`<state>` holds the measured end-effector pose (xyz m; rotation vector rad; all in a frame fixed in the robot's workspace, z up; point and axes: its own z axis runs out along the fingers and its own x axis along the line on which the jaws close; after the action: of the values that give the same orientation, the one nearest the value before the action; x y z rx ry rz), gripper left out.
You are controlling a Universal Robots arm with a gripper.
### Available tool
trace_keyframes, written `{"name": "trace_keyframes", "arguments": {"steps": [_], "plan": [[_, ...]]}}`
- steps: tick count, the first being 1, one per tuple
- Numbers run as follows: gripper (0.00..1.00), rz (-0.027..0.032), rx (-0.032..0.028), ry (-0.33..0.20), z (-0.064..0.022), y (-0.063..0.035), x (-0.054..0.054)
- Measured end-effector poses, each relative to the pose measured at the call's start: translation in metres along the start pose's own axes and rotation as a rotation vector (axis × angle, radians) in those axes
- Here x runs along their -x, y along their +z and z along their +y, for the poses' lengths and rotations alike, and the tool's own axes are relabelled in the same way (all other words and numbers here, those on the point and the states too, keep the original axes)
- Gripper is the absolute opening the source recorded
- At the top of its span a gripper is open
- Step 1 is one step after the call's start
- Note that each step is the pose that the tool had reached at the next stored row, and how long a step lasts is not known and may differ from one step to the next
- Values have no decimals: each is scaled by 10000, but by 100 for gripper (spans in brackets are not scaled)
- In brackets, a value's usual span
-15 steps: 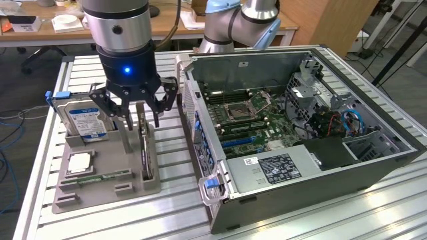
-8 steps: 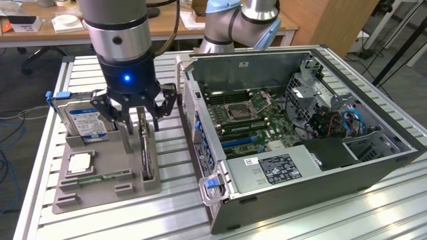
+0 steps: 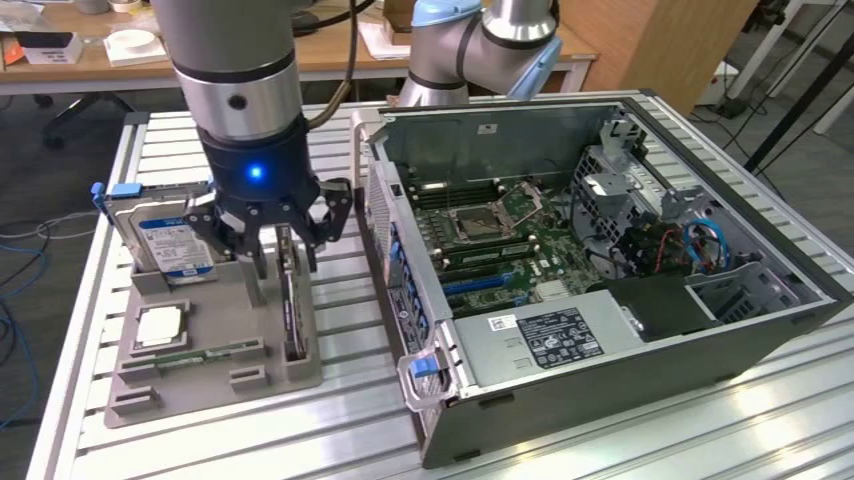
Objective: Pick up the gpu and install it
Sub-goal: 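Pick up the gpu and move the gpu toward the slot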
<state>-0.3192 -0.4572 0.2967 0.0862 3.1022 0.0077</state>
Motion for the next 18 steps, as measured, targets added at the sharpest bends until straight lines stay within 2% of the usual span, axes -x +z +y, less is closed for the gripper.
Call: {"name": "trace_keyframes", "arguments": {"steps": [5, 14, 18], "plan": [[54, 1, 1, -34, -2, 89, -30], [54, 3, 25, -654, -4, 237, -50], [54, -8, 27, -697, -5, 308, -56]]}}
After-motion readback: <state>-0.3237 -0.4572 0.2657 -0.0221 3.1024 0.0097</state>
